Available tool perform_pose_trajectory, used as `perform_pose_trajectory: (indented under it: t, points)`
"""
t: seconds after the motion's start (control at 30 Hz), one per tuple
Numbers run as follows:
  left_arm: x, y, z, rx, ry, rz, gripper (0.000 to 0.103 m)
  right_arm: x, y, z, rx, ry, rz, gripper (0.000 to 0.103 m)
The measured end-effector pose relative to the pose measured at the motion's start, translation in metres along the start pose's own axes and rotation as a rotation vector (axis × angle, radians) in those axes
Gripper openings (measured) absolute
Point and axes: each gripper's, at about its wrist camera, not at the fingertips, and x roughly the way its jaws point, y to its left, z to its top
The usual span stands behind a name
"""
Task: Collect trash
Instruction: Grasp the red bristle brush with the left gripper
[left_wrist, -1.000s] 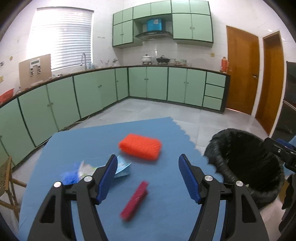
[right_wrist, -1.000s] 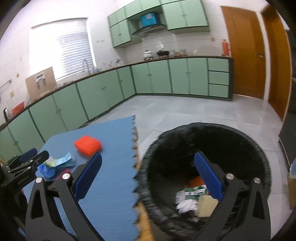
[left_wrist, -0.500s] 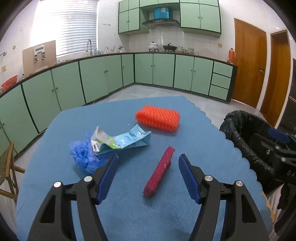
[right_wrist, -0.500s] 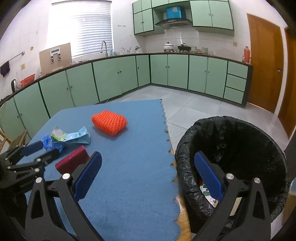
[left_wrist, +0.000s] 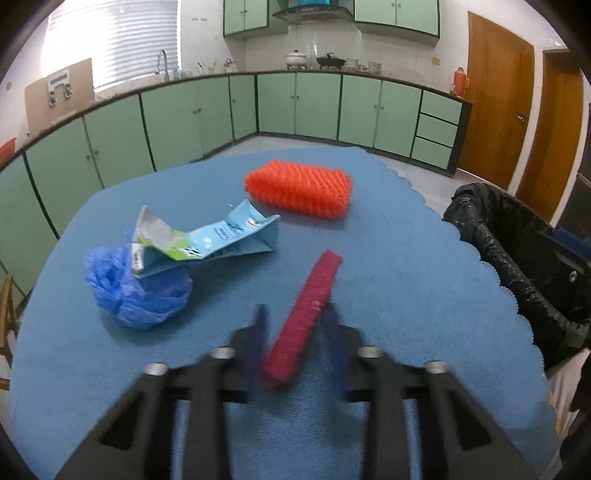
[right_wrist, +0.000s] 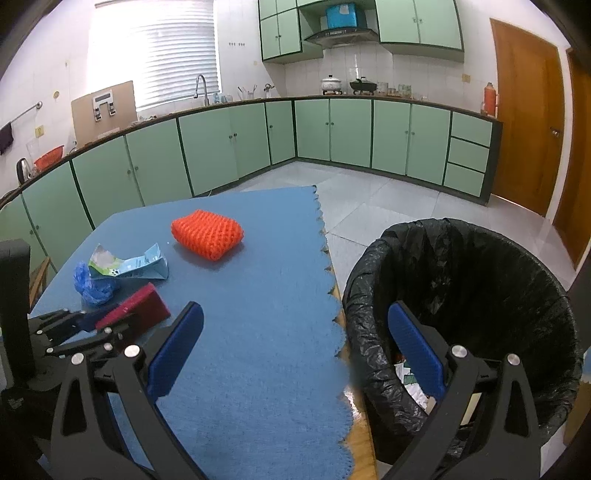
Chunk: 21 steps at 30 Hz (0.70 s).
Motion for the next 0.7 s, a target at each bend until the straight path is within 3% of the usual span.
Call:
perform_pose_trajectory:
  t: [0.03,0.07,0.4,0.7]
  points:
    - [0.000,0.000,0.000,-0.004,-0.005,0.003,0.023,0.000,0.000,0.000,-0.001,0.001,0.001,0.097]
    - [-0.001,0.001,0.001,-0.007,-0.009,0.002,0.013,0.001,0.001,0.000,-0.003,0.001,0.002,0.097]
    - [-0.045,0.021,0.017,-0.058,-0.122,0.037,0.013,0.005,0.024,0.014,-0.044,-0.011,0.044,0.097]
    - [-0.078,0.063,0.023,-0.088,-0.176,0.153,0.013,0.019,0.079,0.035,-0.088,-0.035,0.143,0.097]
